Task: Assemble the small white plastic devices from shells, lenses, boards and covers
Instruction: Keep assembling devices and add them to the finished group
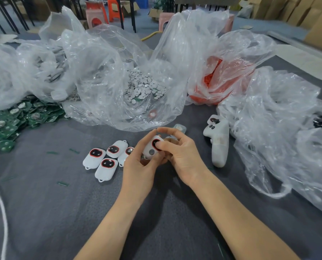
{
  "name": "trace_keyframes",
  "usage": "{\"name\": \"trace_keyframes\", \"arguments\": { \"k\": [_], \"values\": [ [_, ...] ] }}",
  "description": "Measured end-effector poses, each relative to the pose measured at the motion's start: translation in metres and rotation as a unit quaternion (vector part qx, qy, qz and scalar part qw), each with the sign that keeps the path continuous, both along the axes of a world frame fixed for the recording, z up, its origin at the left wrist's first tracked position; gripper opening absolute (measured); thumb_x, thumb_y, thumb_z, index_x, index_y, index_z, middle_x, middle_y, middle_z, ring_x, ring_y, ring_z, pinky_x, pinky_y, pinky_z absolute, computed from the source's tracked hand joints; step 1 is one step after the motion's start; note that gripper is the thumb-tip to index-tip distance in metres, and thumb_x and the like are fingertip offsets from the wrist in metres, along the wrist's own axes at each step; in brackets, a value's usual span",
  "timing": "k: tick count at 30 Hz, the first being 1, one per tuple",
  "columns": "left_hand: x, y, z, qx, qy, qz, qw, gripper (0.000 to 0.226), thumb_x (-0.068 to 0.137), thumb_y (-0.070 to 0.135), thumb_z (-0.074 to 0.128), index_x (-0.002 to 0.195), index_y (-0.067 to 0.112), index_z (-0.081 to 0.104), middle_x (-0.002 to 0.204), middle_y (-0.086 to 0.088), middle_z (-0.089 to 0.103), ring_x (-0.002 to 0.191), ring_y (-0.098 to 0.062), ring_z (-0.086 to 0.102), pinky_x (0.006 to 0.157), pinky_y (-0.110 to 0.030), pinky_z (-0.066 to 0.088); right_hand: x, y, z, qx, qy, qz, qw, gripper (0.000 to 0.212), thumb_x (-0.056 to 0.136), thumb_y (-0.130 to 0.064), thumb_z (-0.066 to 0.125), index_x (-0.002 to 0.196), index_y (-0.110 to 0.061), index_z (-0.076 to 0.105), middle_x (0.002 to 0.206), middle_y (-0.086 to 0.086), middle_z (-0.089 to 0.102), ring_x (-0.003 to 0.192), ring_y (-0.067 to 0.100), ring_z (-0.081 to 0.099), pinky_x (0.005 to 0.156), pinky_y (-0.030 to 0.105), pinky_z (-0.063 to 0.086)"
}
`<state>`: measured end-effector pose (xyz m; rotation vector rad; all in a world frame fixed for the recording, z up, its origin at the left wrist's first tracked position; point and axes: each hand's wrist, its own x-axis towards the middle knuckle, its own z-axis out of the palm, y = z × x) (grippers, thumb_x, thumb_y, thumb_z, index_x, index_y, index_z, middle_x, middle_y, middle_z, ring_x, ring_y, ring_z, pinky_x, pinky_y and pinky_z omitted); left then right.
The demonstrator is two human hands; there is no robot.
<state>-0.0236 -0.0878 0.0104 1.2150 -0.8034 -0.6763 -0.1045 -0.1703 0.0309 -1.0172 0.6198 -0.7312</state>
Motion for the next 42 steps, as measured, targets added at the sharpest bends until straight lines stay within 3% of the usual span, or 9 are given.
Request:
{"name": "trace_keyframes", "arguments": {
  "k": [5, 11, 18, 23, 26, 29, 33, 38, 42],
  "values": [
    [-0.001, 0.001, 0.003, -0.008, -0.004, -0.016, 1.000, 0.049, 0.089, -0.006, 0.059, 0.117, 0.035, 0.063, 0.107, 0.007, 0.072, 0.100, -0.017, 0.069, 0.075, -0.025, 0.057, -0.001, -0.001, -0.001, -0.001, -0.002, 0.012, 1.000, 0.030, 0.080, 0.006, 0.066, 0.100, -0.016, 0.067, 0.077, 0.007, 0.067, 0.078, 0.029, 0.067, 0.059, 0.033, 0.054],
    [0.000, 0.000, 0.001, 0.008, -0.030, -0.010, 0.999, 0.049, 0.086, -0.006, 0.064, 0.127, 0.019, 0.061, 0.111, 0.006, 0.071, 0.104, -0.013, 0.067, 0.084, -0.026, 0.055, -0.004, -0.004, 0.001, -0.039, 0.006, 0.021, 0.999, 0.026, 0.080, 0.009, 0.064, 0.096, -0.012, 0.066, 0.079, 0.006, 0.069, 0.082, 0.028, 0.066, 0.074, 0.040, 0.053],
    [0.000, 0.002, 0.002, 0.028, -0.084, 0.023, 0.996, 0.059, 0.090, -0.002, 0.060, 0.120, 0.048, 0.054, 0.097, 0.023, 0.071, 0.080, -0.014, 0.067, 0.077, -0.023, 0.056, -0.012, -0.009, 0.008, -0.121, 0.037, 0.046, 0.991, 0.014, 0.078, 0.000, 0.072, 0.089, -0.008, 0.069, 0.080, 0.011, 0.067, 0.070, 0.021, 0.063, 0.061, 0.029, 0.055],
    [0.003, 0.002, 0.004, 0.014, -0.102, 0.029, 0.994, 0.049, 0.088, -0.008, 0.057, 0.123, 0.025, 0.060, 0.115, 0.011, 0.069, 0.107, -0.006, 0.063, 0.089, -0.016, 0.047, -0.015, -0.010, 0.011, -0.214, 0.071, 0.074, 0.972, 0.023, 0.078, 0.007, 0.070, 0.079, -0.015, 0.065, 0.077, 0.000, 0.068, 0.073, 0.013, 0.062, 0.072, 0.019, 0.052],
    [0.011, 0.004, 0.003, -0.012, -0.025, 0.011, 1.000, 0.050, 0.078, 0.000, 0.048, 0.125, 0.015, 0.059, 0.119, -0.001, 0.067, 0.116, -0.014, 0.060, 0.094, -0.023, 0.047, -0.014, -0.008, 0.010, -0.231, 0.057, 0.085, 0.968, 0.025, 0.077, 0.012, 0.069, 0.078, -0.013, 0.064, 0.103, 0.009, 0.068, 0.093, 0.020, 0.069, 0.085, 0.024, 0.052],
    [0.013, 0.004, 0.005, -0.008, 0.048, -0.023, 0.999, 0.043, 0.082, 0.016, 0.055, 0.124, 0.016, 0.058, 0.114, -0.010, 0.069, 0.108, -0.024, 0.064, 0.090, -0.034, 0.051, -0.013, -0.008, 0.011, -0.240, 0.080, 0.077, 0.964, 0.027, 0.075, 0.012, 0.071, 0.077, -0.015, 0.066, 0.113, 0.006, 0.059, 0.091, 0.011, 0.068, 0.082, 0.018, 0.051],
    [0.010, 0.004, 0.005, 0.044, -0.087, 0.040, 0.994, 0.033, 0.092, 0.009, 0.062, 0.118, 0.029, 0.062, 0.099, 0.010, 0.071, 0.081, 0.004, 0.063, 0.072, -0.011, 0.048, -0.013, -0.008, 0.009, -0.254, 0.110, 0.071, 0.958, 0.033, 0.077, 0.018, 0.059, 0.082, -0.013, 0.069, 0.109, 0.010, 0.064, 0.089, 0.006, 0.068, 0.077, 0.013, 0.049],
    [0.008, 0.005, 0.006, 0.061, -0.122, 0.052, 0.989, 0.039, 0.089, 0.007, 0.064, 0.122, 0.028, 0.061, 0.108, 0.014, 0.069, 0.099, -0.003, 0.064, 0.088, -0.020, 0.047, -0.015, -0.012, 0.003, -0.207, 0.105, 0.037, 0.972, 0.026, 0.081, 0.001, 0.066, 0.098, -0.018, 0.070, 0.093, -0.003, 0.072, 0.088, 0.013, 0.070, 0.078, 0.024, 0.053],
    [0.003, 0.006, 0.007, 0.053, -0.173, 0.066, 0.981, 0.041, 0.087, 0.001, 0.065, 0.116, 0.030, 0.063, 0.105, 0.022, 0.068, 0.096, 0.003, 0.062, 0.079, -0.008, 0.042, -0.014, -0.014, -0.001, -0.175, 0.112, 0.022, 0.978, 0.033, 0.079, -0.001, 0.072, 0.099, -0.026, 0.068, 0.091, 0.001, 0.070, 0.089, 0.015, 0.068, 0.084, 0.035, 0.055]
  ]
}}
